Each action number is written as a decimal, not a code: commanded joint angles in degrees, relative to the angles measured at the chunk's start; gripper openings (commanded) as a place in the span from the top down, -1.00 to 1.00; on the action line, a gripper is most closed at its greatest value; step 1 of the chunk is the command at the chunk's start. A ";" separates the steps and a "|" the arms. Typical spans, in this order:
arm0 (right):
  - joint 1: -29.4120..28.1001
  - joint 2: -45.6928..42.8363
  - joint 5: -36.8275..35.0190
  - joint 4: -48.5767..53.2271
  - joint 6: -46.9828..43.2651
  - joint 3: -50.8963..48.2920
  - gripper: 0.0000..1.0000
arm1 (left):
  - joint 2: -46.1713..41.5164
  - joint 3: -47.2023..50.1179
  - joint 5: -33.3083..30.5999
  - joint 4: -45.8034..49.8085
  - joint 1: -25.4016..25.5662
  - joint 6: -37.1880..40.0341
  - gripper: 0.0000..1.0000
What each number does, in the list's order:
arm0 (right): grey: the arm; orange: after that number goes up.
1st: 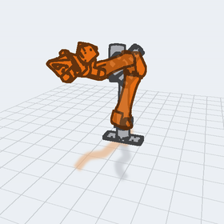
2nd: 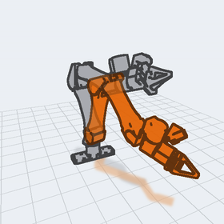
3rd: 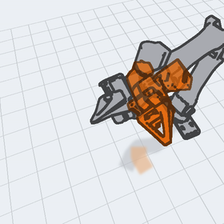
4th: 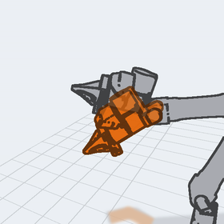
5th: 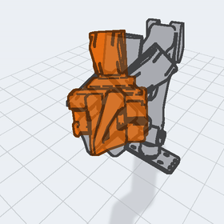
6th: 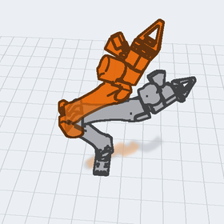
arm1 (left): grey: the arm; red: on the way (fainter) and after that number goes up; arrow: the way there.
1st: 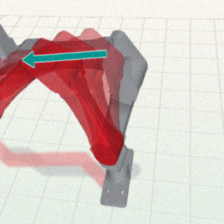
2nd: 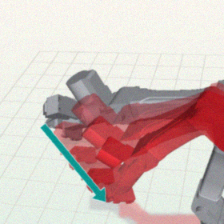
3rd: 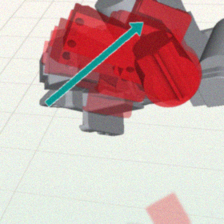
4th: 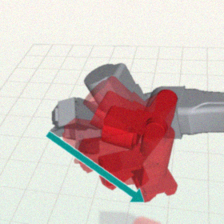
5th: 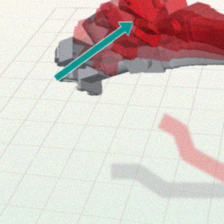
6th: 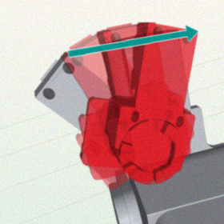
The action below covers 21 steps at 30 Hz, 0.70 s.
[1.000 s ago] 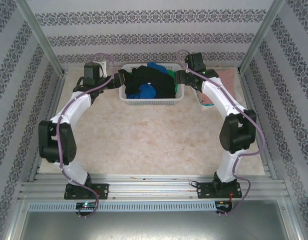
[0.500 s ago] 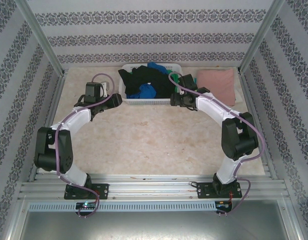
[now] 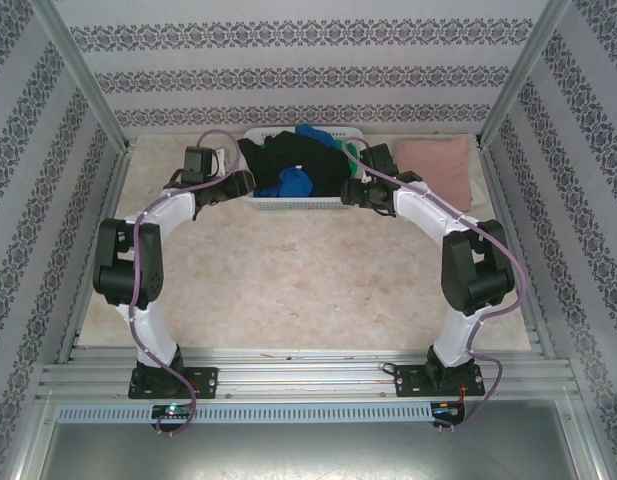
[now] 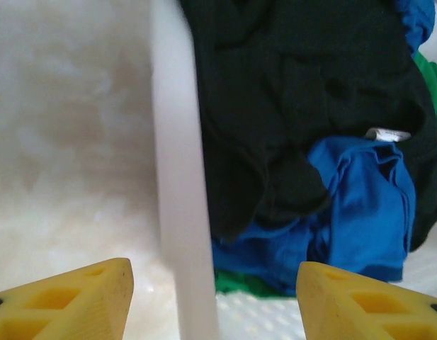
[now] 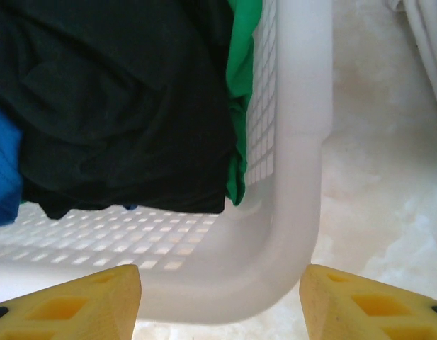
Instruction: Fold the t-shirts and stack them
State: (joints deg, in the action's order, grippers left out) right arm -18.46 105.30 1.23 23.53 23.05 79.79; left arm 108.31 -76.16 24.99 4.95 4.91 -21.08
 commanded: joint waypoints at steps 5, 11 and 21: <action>0.99 6.88 1.75 -2.09 1.21 6.43 -0.15 | 7.28 -11.68 -6.47 17.96 1.08 13.98 0.09; 1.23 13.57 3.94 -0.96 -0.07 15.56 -0.07 | -1.42 -1.00 -1.19 15.40 1.11 11.41 0.58; -1.38 22.30 8.91 1.99 -0.50 30.98 -0.08 | -24.02 19.18 -7.78 18.07 1.05 4.70 0.14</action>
State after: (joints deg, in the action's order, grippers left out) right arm -17.98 126.10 6.83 25.06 23.64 105.80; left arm 89.67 -58.24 20.34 19.99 5.30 -15.79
